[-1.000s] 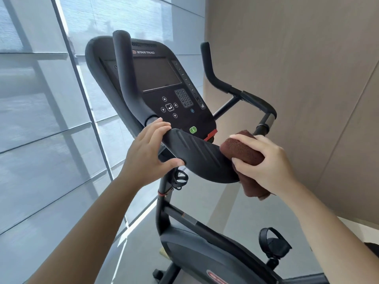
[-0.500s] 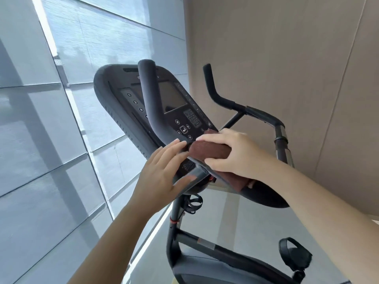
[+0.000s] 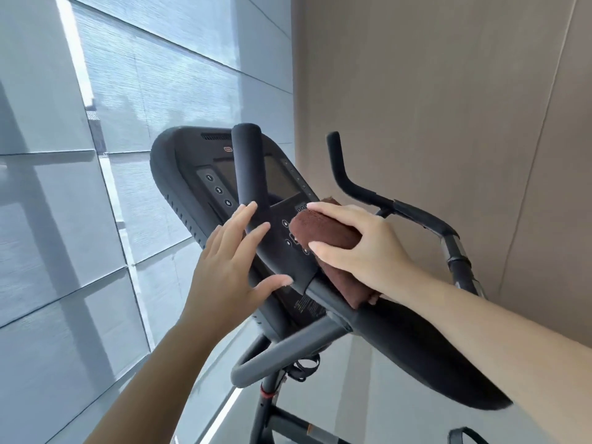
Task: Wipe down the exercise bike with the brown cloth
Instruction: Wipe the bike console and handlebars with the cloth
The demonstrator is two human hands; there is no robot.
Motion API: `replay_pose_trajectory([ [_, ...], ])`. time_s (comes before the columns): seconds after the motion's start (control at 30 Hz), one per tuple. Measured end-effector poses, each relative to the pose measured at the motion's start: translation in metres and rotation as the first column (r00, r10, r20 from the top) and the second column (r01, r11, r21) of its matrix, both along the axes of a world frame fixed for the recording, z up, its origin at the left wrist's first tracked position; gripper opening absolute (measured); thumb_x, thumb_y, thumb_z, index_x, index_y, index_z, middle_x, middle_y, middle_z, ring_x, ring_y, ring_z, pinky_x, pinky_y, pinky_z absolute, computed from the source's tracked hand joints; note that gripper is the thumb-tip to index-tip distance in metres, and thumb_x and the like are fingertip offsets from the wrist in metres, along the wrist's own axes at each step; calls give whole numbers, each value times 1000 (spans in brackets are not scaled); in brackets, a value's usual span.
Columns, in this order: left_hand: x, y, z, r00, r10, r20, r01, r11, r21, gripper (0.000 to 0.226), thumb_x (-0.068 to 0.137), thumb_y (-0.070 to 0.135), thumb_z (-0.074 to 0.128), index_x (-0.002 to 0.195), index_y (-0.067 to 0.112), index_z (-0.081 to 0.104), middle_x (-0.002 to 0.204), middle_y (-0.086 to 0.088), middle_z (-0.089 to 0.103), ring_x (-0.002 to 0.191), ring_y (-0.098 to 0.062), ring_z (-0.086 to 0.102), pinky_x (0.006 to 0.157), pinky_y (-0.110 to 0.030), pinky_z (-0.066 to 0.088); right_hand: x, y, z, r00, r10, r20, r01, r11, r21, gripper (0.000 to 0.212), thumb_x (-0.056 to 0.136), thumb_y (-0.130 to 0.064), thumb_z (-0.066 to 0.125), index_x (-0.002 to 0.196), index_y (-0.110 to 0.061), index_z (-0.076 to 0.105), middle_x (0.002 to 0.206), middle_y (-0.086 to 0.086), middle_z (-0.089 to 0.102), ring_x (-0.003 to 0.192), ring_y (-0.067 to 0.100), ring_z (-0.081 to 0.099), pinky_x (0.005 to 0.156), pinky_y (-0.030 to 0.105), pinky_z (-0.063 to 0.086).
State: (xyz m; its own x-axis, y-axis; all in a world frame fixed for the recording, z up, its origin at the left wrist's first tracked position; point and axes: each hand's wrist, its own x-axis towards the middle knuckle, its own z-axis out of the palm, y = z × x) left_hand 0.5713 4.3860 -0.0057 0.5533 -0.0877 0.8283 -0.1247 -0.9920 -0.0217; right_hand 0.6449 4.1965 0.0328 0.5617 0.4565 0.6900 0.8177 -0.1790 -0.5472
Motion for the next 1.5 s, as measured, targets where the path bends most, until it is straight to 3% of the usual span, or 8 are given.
replay_pose_trajectory([
  [0.23,-1,-1,14,991,122,-55,-125,991,-49,116,54,77,54,137,-2,35,148,-7,25,127,-17,32,100,-37,30,42,64,53,996,87,26,-91,932,352,44,79,-21,67,122,-30,57,113,1,63,105,11,57,97,24,42],
  [0.37,-3,-2,12,984,157,-81,-161,986,-44,112,59,73,52,138,-3,31,149,-9,23,132,-22,31,99,-39,35,46,98,57,976,213,42,-213,901,379,49,82,-23,65,128,-29,51,117,2,58,100,1,52,86,0,33],
  [0.57,-2,-6,12,974,211,-84,-215,976,-43,109,65,78,42,139,0,24,149,-8,19,134,-24,28,103,-43,31,54,107,41,880,473,33,-439,787,433,63,78,-21,69,131,-39,41,122,-8,48,100,-24,42,79,-6,29],
  [0.8,-4,-14,17,961,250,-116,-256,966,-39,107,60,67,56,136,-3,29,146,-9,19,133,-24,25,104,-40,27,57,68,13,890,453,54,-457,886,83,59,78,-18,66,126,-46,46,107,-1,57,95,-1,55,84,4,38],
  [0.9,-4,-15,17,956,264,-127,-272,962,-42,106,58,60,59,136,-6,32,147,-13,22,133,-25,25,104,-41,29,65,41,7,817,569,-96,-577,806,-136,55,76,-17,66,113,-54,53,110,-11,63,101,0,58,95,21,43],
  [1.0,-3,-16,16,955,268,-124,-275,961,-41,105,56,57,63,135,-7,34,146,-14,25,132,-27,27,103,-44,30,68,20,9,796,600,-81,-585,727,-360,54,74,-22,69,111,-58,53,101,-17,61,94,-3,57,89,15,42],
  [1.27,-2,-13,15,973,218,-79,-224,972,-74,108,57,65,62,136,-2,33,146,-8,23,133,-24,29,103,-42,32,61,75,62,915,375,152,-400,894,203,61,80,-30,68,134,-35,41,111,3,52,94,1,48,84,-4,27],
  [1.5,1,-7,10,993,107,-41,-112,978,-175,108,55,63,65,137,1,33,147,-7,26,135,-22,30,103,-46,37,60,62,52,910,405,90,-395,912,-114,57,79,-39,66,129,-49,41,109,-4,57,95,-2,51,79,-8,27],
])
